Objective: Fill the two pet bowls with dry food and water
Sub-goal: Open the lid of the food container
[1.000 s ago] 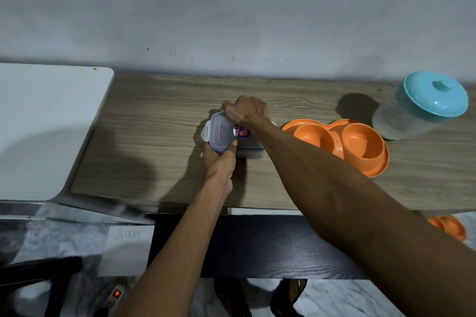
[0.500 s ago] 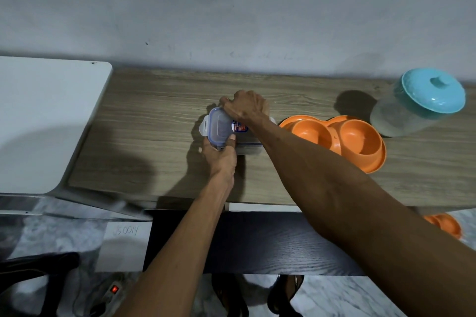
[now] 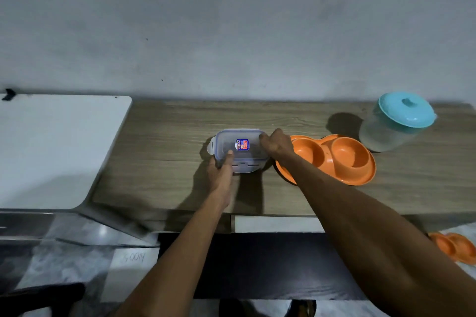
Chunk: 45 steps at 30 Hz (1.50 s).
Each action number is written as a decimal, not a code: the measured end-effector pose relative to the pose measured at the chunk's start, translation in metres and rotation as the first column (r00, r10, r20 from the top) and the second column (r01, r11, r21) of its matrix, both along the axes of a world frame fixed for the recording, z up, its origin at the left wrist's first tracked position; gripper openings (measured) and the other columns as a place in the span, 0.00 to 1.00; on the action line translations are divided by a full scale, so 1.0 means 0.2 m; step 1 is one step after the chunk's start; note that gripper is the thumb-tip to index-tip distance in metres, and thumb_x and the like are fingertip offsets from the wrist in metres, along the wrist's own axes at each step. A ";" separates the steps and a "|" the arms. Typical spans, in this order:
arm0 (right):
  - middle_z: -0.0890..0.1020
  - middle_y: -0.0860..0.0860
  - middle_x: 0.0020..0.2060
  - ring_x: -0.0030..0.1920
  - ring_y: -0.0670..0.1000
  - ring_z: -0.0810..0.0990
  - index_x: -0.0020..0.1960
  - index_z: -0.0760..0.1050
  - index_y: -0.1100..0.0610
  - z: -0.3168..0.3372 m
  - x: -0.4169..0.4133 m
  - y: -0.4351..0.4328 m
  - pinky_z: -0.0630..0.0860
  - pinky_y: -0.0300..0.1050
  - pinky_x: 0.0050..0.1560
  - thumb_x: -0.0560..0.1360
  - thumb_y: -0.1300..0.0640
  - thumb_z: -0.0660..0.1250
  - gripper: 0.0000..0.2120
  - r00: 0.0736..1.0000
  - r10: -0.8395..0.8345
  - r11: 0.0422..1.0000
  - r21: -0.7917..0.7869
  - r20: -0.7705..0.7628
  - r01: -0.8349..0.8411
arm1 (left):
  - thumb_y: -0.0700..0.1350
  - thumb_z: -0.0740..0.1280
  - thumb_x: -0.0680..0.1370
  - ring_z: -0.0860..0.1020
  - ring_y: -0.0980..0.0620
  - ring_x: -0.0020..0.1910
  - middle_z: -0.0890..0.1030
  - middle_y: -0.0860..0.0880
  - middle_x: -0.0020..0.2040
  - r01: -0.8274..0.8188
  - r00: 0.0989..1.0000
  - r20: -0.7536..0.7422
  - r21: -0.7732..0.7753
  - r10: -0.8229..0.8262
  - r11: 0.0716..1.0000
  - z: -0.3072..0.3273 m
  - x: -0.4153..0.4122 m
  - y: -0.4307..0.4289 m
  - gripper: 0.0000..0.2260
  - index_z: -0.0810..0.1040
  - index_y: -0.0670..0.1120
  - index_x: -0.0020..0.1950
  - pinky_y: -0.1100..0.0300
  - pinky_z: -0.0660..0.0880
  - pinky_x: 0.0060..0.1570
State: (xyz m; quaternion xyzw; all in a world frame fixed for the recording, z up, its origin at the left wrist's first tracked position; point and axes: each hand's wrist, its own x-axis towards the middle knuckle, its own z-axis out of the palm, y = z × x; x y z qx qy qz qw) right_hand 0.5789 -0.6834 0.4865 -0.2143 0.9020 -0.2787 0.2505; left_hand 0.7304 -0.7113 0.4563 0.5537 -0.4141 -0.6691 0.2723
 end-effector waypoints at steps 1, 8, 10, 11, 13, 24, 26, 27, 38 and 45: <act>0.75 0.65 0.66 0.66 0.65 0.73 0.66 0.70 0.65 0.01 0.00 0.00 0.71 0.52 0.61 0.78 0.47 0.61 0.25 0.999 -0.027 1.000 0.013 0.028 0.027 | 0.59 0.68 0.75 0.81 0.45 0.57 0.83 0.47 0.59 0.010 1.000 0.008 0.006 -0.010 1.000 0.00 0.01 0.00 0.21 0.77 0.50 0.64 0.51 0.76 0.56; 0.81 0.62 0.54 0.53 0.63 0.80 0.55 0.78 0.65 0.12 -0.02 -0.03 0.77 0.50 0.45 0.73 0.52 0.68 0.18 0.985 -0.112 0.988 -0.087 0.130 0.124 | 0.64 0.46 0.81 0.77 0.48 0.58 0.79 0.45 0.63 0.093 0.994 -0.066 0.114 -0.086 0.989 0.04 0.04 -0.03 0.30 0.73 0.47 0.70 0.56 0.71 0.49; 0.80 0.62 0.46 0.42 0.59 0.80 0.46 0.77 0.64 0.14 -0.02 -0.05 0.78 0.48 0.35 0.73 0.59 0.69 0.07 0.944 -0.126 0.957 -0.213 0.304 0.197 | 0.63 0.44 0.82 0.77 0.47 0.53 0.81 0.41 0.59 0.058 0.997 -0.048 0.118 -0.053 0.991 0.01 0.04 -0.05 0.31 0.72 0.45 0.71 0.57 0.70 0.46; 0.78 0.61 0.40 0.37 0.57 0.77 0.41 0.75 0.62 0.16 -0.02 -0.05 0.76 0.46 0.31 0.73 0.63 0.69 0.04 0.918 -0.120 0.940 -0.254 0.377 0.228 | 0.62 0.44 0.82 0.76 0.47 0.49 0.82 0.41 0.53 0.036 0.999 -0.040 0.121 -0.031 0.992 0.01 0.05 -0.07 0.31 0.71 0.44 0.71 0.57 0.70 0.45; 0.73 0.59 0.32 0.30 0.55 0.73 0.35 0.71 0.60 0.18 -0.03 -0.08 0.72 0.41 0.27 0.72 0.68 0.68 0.10 0.873 -0.106 0.907 -0.313 0.476 0.281 | 0.61 0.47 0.82 0.74 0.50 0.40 0.79 0.45 0.41 0.002 1.000 -0.002 0.117 -0.002 0.993 -0.01 0.06 -0.10 0.29 0.74 0.41 0.68 0.58 0.68 0.40; 0.76 0.55 0.35 0.33 0.51 0.77 0.39 0.71 0.58 0.09 -0.32 -0.38 0.80 0.46 0.33 0.77 0.69 0.63 0.11 0.797 -0.119 0.802 -0.416 0.592 0.429 | 0.48 0.65 0.81 0.70 0.55 0.34 0.75 0.49 0.36 0.028 0.999 0.021 -0.006 -0.028 1.000 -0.06 0.11 -0.14 0.14 0.75 0.51 0.66 0.62 0.68 0.35; 0.76 0.53 0.39 0.36 0.50 0.77 0.40 0.70 0.55 0.02 -0.36 -0.41 0.80 0.47 0.42 0.77 0.66 0.62 0.10 0.837 -0.093 0.867 -0.369 0.539 0.334 | 0.48 0.65 0.81 0.72 0.55 0.35 0.77 0.48 0.38 0.026 1.000 0.008 -0.030 -0.026 0.999 -0.04 0.11 -0.13 0.15 0.75 0.51 0.67 0.62 0.69 0.36; 0.76 0.53 0.40 0.37 0.51 0.77 0.40 0.70 0.55 -0.02 -0.38 -0.43 0.79 0.46 0.40 0.77 0.66 0.63 0.10 0.844 -0.112 0.884 -0.336 0.524 0.326 | 0.48 0.65 0.80 0.73 0.55 0.36 0.78 0.47 0.40 0.027 1.000 0.002 -0.036 -0.027 0.999 -0.03 0.11 -0.13 0.14 0.75 0.51 0.66 0.62 0.70 0.36; 0.79 0.55 0.51 0.53 0.55 0.79 0.57 0.78 0.63 -0.19 -0.36 -0.51 0.78 0.47 0.54 0.75 0.61 0.66 0.12 0.920 -0.296 0.918 -0.190 0.256 0.348 | 0.48 0.66 0.80 0.74 0.58 0.35 0.79 0.51 0.37 0.003 1.000 0.000 -0.069 -0.003 0.998 -0.06 0.10 -0.13 0.11 0.78 0.53 0.62 0.64 0.72 0.38; 0.78 0.60 0.61 0.59 0.62 0.78 0.56 0.81 0.60 -0.21 -0.35 -0.48 0.76 0.48 0.59 0.71 0.55 0.65 0.17 0.975 -0.220 0.973 -0.064 0.036 0.222 | 0.49 0.65 0.80 0.74 0.58 0.36 0.80 0.47 0.43 0.027 0.999 0.030 -0.087 -0.024 0.996 -0.05 0.11 -0.13 0.16 0.78 0.47 0.66 0.60 0.73 0.46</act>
